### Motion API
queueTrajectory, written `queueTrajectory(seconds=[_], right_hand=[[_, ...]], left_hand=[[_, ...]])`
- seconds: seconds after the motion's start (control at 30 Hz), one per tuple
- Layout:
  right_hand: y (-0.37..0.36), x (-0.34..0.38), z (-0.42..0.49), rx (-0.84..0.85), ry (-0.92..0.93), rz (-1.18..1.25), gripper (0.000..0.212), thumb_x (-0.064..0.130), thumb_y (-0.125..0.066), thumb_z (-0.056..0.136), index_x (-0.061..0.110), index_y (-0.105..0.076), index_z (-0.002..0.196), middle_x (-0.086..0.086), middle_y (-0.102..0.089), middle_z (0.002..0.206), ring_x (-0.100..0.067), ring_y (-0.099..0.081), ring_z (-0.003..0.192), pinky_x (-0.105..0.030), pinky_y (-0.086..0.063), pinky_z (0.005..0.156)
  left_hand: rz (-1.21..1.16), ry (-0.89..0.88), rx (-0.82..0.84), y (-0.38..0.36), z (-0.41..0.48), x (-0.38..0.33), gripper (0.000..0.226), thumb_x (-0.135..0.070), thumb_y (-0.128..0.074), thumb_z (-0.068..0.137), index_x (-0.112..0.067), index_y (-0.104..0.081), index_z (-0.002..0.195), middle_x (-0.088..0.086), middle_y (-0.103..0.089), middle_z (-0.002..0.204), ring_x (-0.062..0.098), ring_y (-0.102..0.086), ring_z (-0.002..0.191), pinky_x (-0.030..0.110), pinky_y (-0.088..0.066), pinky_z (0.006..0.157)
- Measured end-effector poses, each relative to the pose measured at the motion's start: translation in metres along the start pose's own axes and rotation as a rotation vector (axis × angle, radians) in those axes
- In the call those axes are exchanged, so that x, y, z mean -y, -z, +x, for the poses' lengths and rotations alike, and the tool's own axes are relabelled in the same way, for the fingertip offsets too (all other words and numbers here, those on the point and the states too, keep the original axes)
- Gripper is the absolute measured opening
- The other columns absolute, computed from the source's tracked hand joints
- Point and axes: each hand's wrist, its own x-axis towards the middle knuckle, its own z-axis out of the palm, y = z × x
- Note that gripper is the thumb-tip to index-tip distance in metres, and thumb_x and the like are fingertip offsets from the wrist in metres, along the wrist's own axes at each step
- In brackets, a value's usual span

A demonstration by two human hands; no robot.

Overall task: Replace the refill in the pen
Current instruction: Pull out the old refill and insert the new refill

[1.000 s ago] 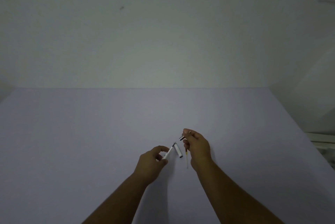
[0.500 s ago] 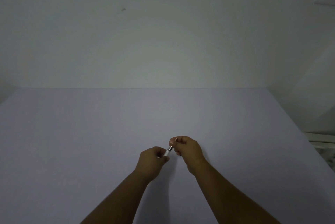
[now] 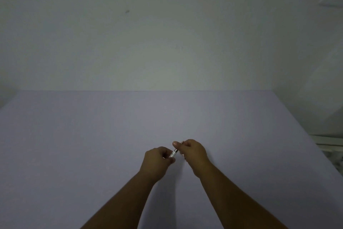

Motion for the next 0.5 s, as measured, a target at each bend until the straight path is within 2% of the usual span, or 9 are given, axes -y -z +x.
queueTrajectory(seconds=[0.03,0.1,0.17,0.23,0.3,0.37,0.47,0.5], right_hand=[[-0.0002,0.0008,-0.0002,-0.007,-0.014,-0.022,0.032,0.045,-0.068,0.078,0.02,-0.054,0.064,0.005,-0.054,0.065,-0.011,-0.048,0.061,-0.024,-0.039,0.06],[0.0006,0.0015,-0.0006,0.033,-0.025,0.023,0.028,0.046,-0.066,0.08,0.02,-0.058,0.074,0.008,-0.056,0.071,-0.008,-0.049,0.065,-0.023,-0.04,0.062],[0.0018,0.0018,-0.0015,0.108,-0.01,0.127,0.009,0.031,-0.064,0.084,0.023,-0.066,0.083,0.009,-0.062,0.08,-0.008,-0.054,0.074,-0.022,-0.043,0.066],[0.0026,0.002,-0.0029,0.122,-0.001,0.133,0.003,0.024,-0.066,0.084,0.023,-0.067,0.082,0.007,-0.064,0.081,-0.008,-0.055,0.073,-0.022,-0.044,0.065],[0.0026,0.0031,-0.0024,0.087,-0.029,0.049,0.017,0.034,-0.068,0.081,0.02,-0.062,0.075,0.004,-0.06,0.075,-0.01,-0.051,0.065,-0.023,-0.042,0.064],[0.0037,0.0045,-0.0014,0.101,-0.042,0.006,0.024,0.041,-0.068,0.08,0.018,-0.06,0.075,0.003,-0.059,0.076,-0.012,-0.049,0.066,-0.026,-0.042,0.066],[0.0073,0.0067,-0.0015,0.188,-0.013,0.11,0.005,0.025,-0.064,0.084,0.022,-0.067,0.084,0.002,-0.064,0.084,-0.012,-0.053,0.074,-0.025,-0.045,0.068],[0.0078,0.0073,-0.0018,0.185,-0.006,0.099,0.004,0.023,-0.065,0.084,0.021,-0.068,0.083,0.002,-0.065,0.082,-0.012,-0.053,0.072,-0.024,-0.045,0.066]], left_hand=[[-0.002,0.0,0.0,-0.0003,-0.0004,0.0003,0.013,-0.021,-0.07,0.079,-0.017,-0.071,0.092,-0.011,-0.062,0.075,-0.002,-0.053,0.062,0.009,-0.034,0.053],[-0.006,0.009,-0.012,-0.0001,-0.0004,0.0017,0.013,-0.021,-0.07,0.079,-0.017,-0.071,0.092,-0.011,-0.062,0.075,-0.002,-0.053,0.062,0.01,-0.035,0.053],[0.0,0.016,-0.021,0.0012,0.0001,0.0036,0.014,-0.021,-0.07,0.08,-0.016,-0.07,0.092,-0.008,-0.062,0.076,0.0,-0.053,0.062,0.01,-0.036,0.053],[0.027,0.008,-0.017,0.0017,0.0001,0.0037,0.014,-0.022,-0.07,0.08,-0.016,-0.07,0.093,-0.007,-0.063,0.078,0.001,-0.053,0.063,0.01,-0.036,0.054],[0.04,-0.004,-0.012,0.0015,-0.0002,0.0035,0.015,-0.022,-0.07,0.08,-0.016,-0.07,0.093,-0.008,-0.063,0.078,0.001,-0.053,0.063,0.01,-0.035,0.054],[0.035,-0.007,-0.015,0.0019,-0.0003,0.003,0.014,-0.022,-0.07,0.079,-0.016,-0.07,0.092,-0.008,-0.063,0.077,-0.001,-0.052,0.062,0.01,-0.035,0.054],[0.048,-0.006,-0.022,0.0036,0.001,0.0017,0.014,-0.022,-0.07,0.079,-0.016,-0.07,0.092,-0.007,-0.062,0.078,-0.002,-0.051,0.061,0.01,-0.034,0.053],[0.054,-0.008,-0.018,0.0038,0.0011,0.0009,0.014,-0.022,-0.07,0.08,-0.016,-0.07,0.092,-0.007,-0.063,0.078,-0.002,-0.051,0.061,0.01,-0.033,0.052]])
